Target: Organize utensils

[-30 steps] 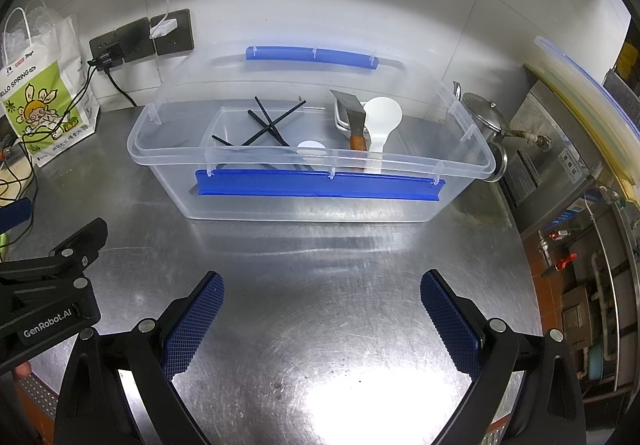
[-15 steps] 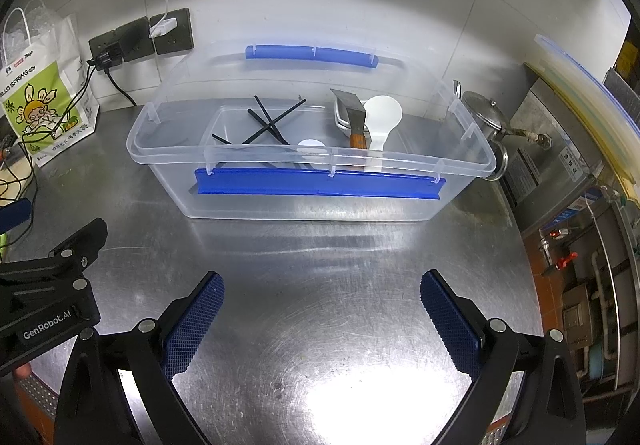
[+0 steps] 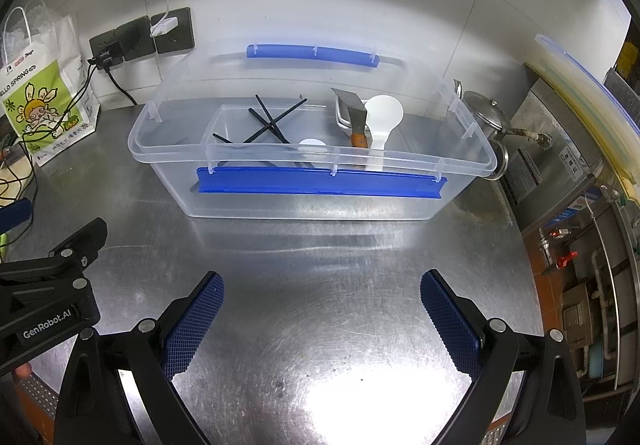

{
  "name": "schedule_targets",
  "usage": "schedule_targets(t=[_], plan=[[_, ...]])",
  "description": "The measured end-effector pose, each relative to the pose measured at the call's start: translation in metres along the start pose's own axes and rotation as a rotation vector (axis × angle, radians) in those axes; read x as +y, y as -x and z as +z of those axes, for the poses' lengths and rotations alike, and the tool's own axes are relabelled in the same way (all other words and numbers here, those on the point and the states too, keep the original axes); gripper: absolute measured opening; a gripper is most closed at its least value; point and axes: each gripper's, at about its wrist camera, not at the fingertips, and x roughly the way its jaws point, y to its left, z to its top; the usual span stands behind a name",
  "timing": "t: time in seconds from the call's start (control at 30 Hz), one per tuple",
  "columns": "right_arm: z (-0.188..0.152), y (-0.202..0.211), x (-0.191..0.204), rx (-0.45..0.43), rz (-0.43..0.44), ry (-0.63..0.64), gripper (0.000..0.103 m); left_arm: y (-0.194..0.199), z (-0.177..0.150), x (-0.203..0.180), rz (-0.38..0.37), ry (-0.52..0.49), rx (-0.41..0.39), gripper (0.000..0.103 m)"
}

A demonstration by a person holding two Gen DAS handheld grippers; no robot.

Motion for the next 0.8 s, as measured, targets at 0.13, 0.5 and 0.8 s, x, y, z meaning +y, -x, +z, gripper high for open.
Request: schedule_targets(t=[0.13,0.5,0.8], plan=[[0.0001,0.0004,0.0007,0.000,0.000,-0.001,0.098,-0.0001,0.0006,0.0002,0.000,-0.002,0.000,0.096],[0.0010,0.0026,-0.0011,-0.004,-0.010,-0.010,0.098,0.0063,0.0037,0.0008,-0.021,0.003,-0.045,0.096],[0.0015,0.0011,0.0002,0.006,0.000,-0.010,0.098,0.0028,0.0044,0.0007,-0.012,-0.005,-0.024,0.096]])
